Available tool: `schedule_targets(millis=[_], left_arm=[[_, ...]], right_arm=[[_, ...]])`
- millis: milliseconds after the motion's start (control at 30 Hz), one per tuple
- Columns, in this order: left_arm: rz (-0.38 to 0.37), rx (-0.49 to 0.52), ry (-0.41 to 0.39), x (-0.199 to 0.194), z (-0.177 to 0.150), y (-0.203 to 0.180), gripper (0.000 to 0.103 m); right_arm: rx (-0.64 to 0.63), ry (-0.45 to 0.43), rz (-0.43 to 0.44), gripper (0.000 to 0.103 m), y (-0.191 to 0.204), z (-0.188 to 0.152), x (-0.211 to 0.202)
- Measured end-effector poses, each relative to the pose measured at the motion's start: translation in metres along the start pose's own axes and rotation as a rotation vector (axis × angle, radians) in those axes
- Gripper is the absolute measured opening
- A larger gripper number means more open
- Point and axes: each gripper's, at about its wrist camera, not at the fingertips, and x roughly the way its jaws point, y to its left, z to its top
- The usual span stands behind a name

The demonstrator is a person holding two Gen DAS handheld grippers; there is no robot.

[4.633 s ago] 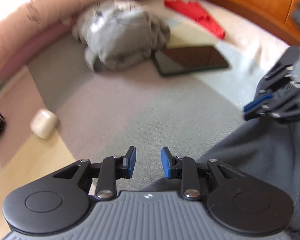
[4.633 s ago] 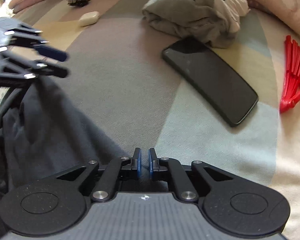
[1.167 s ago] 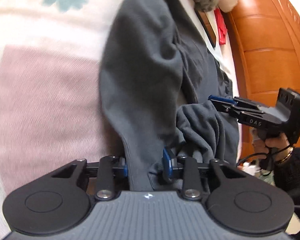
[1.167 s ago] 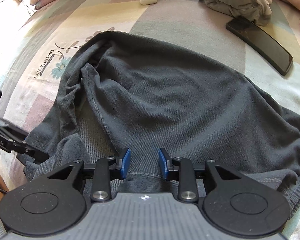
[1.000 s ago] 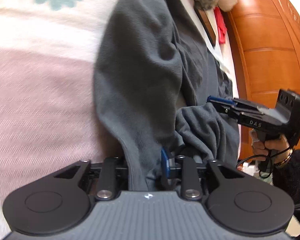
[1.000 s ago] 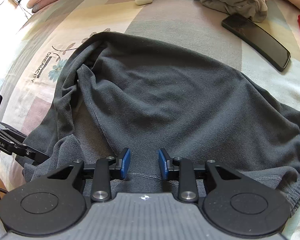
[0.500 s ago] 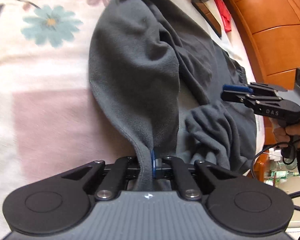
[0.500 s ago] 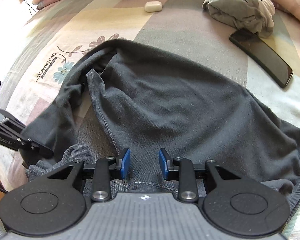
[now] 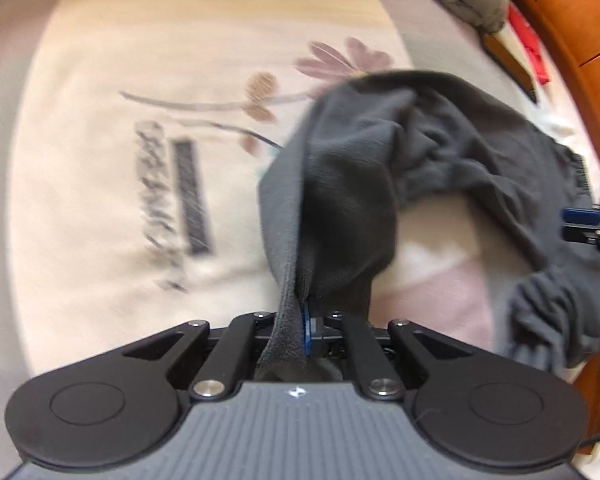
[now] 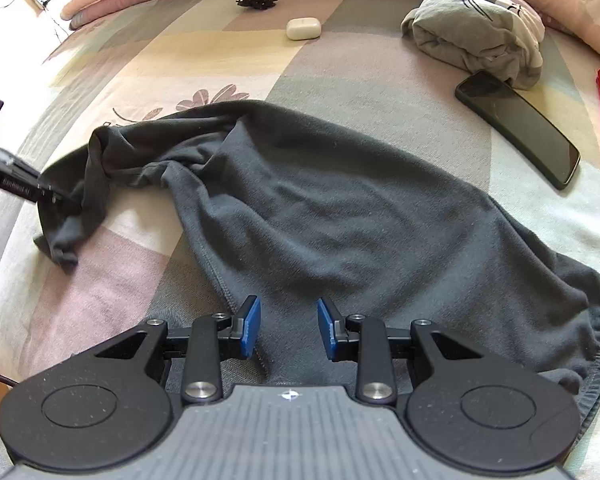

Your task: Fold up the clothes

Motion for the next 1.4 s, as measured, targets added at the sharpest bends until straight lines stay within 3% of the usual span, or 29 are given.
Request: schedule_targets(millis=[367, 667, 967, 1033, 1100, 1167, 1400], left_arm=[[0.172, 0.131, 0.04, -0.008, 0.053, 0.046, 0.005], [0.241, 0.194, 0.059, -0.009, 0.103, 0.065, 0.007], [0.268, 0.198, 0.082, -0.003, 0.125, 0.069, 0.02], [0.266, 0.201, 0.069, -0.008, 0.125, 0.069, 0.025], [0.276, 0.205, 0.047, -0.015, 0.125, 0.071, 0.038], [0.275, 0.19, 0.023, -0.025, 0.125, 0.074, 0.043], [0.283, 0.159, -0.039, -0.046, 0.134, 0.084, 0.043]], right_arm=[[0.001, 0.001, -0.029, 0.036, 0.002, 0.006, -0.002], [0.006, 0.003, -0.056, 0.036, 0.001, 0.01, -0.005], [0.036, 0.004, -0.057, 0.037, -0.001, 0.013, -0.004], [0.034, 0.007, -0.052, 0.037, 0.001, 0.013, -0.002], [0.036, 0.008, -0.04, 0.037, 0.004, 0.014, 0.0], [0.037, 0.009, -0.029, 0.038, 0.006, 0.015, 0.002], [0.019, -0.003, 0.001, 0.042, 0.022, 0.03, 0.008]])
